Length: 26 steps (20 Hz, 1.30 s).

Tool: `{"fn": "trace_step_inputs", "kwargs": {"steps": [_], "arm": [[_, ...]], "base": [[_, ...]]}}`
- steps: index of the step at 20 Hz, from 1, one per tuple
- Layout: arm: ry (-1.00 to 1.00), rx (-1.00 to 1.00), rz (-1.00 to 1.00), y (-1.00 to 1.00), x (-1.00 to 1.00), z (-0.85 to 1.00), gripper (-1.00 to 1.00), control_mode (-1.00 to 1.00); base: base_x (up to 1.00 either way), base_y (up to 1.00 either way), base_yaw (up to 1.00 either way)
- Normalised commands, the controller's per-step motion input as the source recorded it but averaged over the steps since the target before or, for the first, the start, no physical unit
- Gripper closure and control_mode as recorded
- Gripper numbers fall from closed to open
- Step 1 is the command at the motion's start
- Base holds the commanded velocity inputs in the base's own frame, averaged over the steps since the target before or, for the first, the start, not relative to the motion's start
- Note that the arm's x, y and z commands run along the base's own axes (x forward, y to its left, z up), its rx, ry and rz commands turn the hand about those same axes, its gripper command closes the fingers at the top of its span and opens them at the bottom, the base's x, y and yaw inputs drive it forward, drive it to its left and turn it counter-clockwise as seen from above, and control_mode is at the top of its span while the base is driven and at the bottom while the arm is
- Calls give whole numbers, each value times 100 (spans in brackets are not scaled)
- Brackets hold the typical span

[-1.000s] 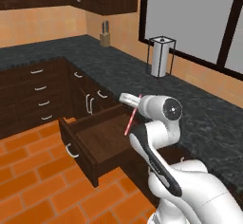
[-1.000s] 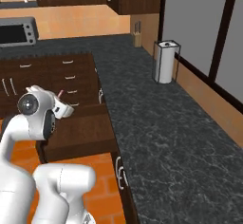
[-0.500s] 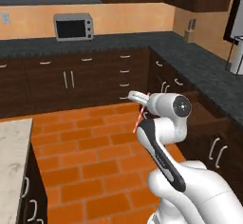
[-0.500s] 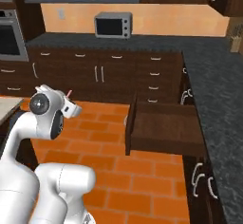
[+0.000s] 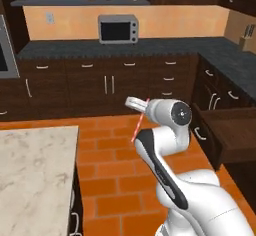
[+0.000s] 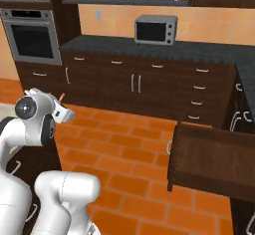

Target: Take a straw from the drawer in front and place it inside the glass cup on the dining counter.

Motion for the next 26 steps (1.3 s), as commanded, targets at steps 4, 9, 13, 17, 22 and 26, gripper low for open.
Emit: {"fn": "trace_step_inputs", "kwargs": {"steps": [4, 9, 13, 17, 22, 26], "arm": [[0, 0, 0, 0, 0, 0, 100, 100], [0, 0, 0, 0, 0, 0, 100, 100], [0, 0, 0, 0, 0, 0, 100, 100], [0, 0, 0, 0, 0, 0, 100, 100], [0, 0, 0, 0, 0, 0, 100, 100], [0, 0, 0, 0, 0, 0, 100, 100]], "base": [[100, 0, -7], [100, 2, -2], [100, 7, 0], [100, 20, 0], [100, 48, 18], [100, 42, 46]]}}
